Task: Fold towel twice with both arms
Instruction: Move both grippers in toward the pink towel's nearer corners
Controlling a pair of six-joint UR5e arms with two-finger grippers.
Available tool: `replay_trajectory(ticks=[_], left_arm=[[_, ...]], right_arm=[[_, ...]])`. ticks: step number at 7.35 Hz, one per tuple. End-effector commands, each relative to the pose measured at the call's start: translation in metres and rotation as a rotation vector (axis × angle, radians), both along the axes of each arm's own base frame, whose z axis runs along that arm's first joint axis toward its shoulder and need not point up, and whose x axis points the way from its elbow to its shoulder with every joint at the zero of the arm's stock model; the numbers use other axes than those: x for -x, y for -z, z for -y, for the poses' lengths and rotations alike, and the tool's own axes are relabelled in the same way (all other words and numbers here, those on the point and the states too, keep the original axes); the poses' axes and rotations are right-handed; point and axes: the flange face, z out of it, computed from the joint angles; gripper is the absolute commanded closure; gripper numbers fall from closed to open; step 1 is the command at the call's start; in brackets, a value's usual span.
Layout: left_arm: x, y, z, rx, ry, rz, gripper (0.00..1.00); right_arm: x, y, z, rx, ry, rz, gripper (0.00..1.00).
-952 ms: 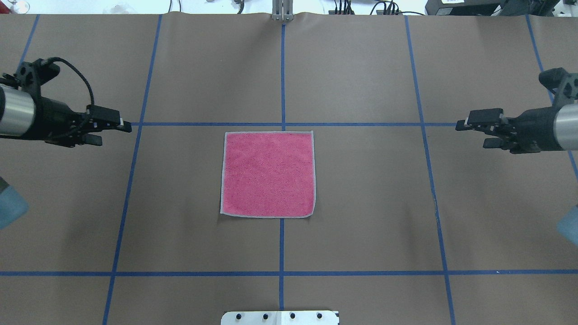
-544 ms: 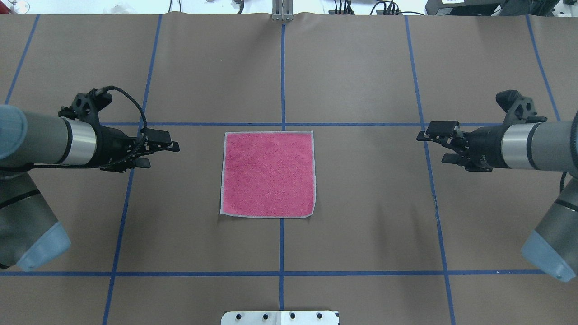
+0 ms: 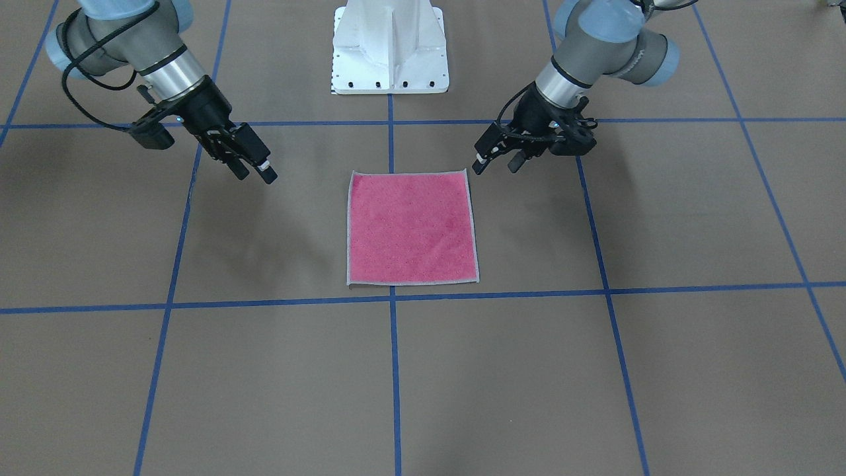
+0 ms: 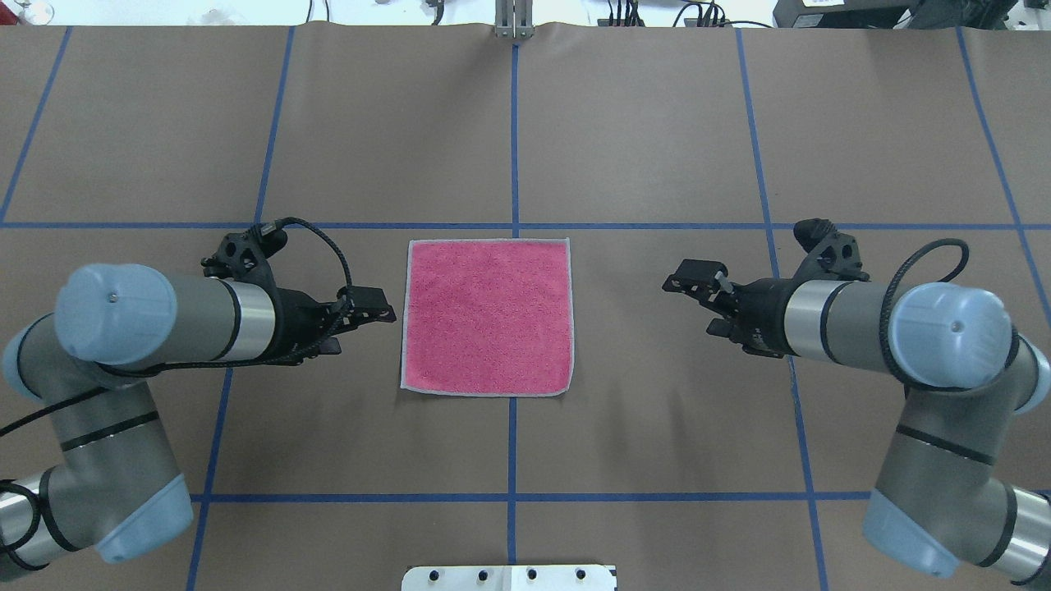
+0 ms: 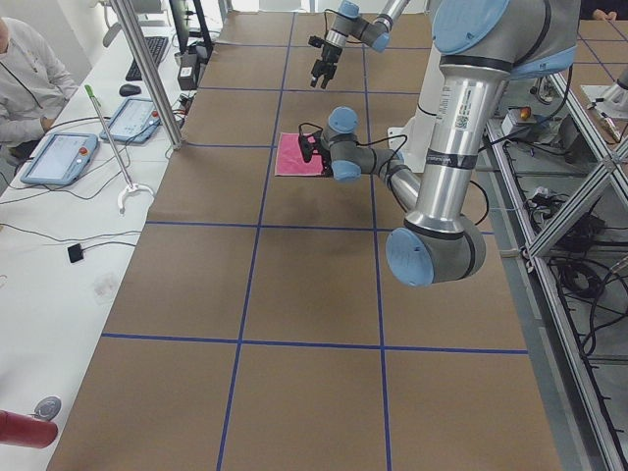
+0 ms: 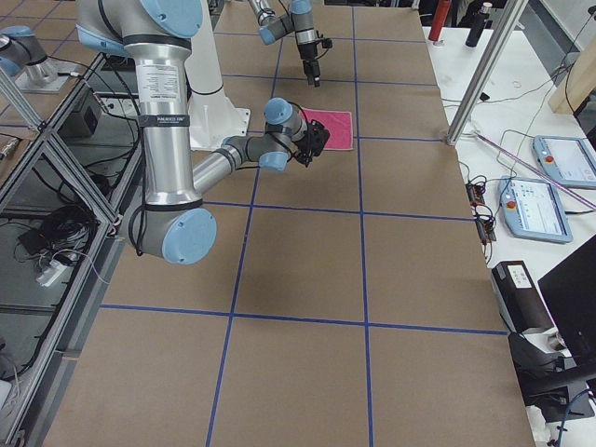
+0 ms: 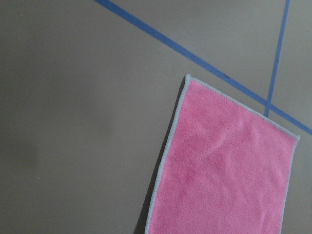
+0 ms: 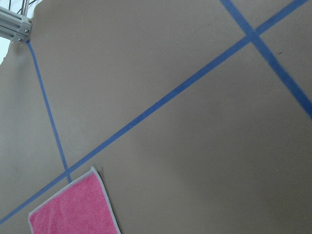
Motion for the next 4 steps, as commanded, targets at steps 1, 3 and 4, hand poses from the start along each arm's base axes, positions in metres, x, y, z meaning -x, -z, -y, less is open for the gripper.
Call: replay_trajectory(ticks=[1,3,4], left_arm=[[-0.029,0.001,-0.018,0.01,-0.005,0.053,0.02],[-0.043,-0.005,-0.031,0.004,-0.001,0.083,0.15],[-0.045,-0.005,-0.035,0.004,-0.008,0.084,0.28]], right_arm=[[0.063,0.041,-0.031,0.05,-0.028,-0.056,0.11],[0.105,0.07,-0.062,0.06,-0.03,-0.099,0.2],[0.111,0.069,-0.071,0.052,-0.029,-0.103,0.23]])
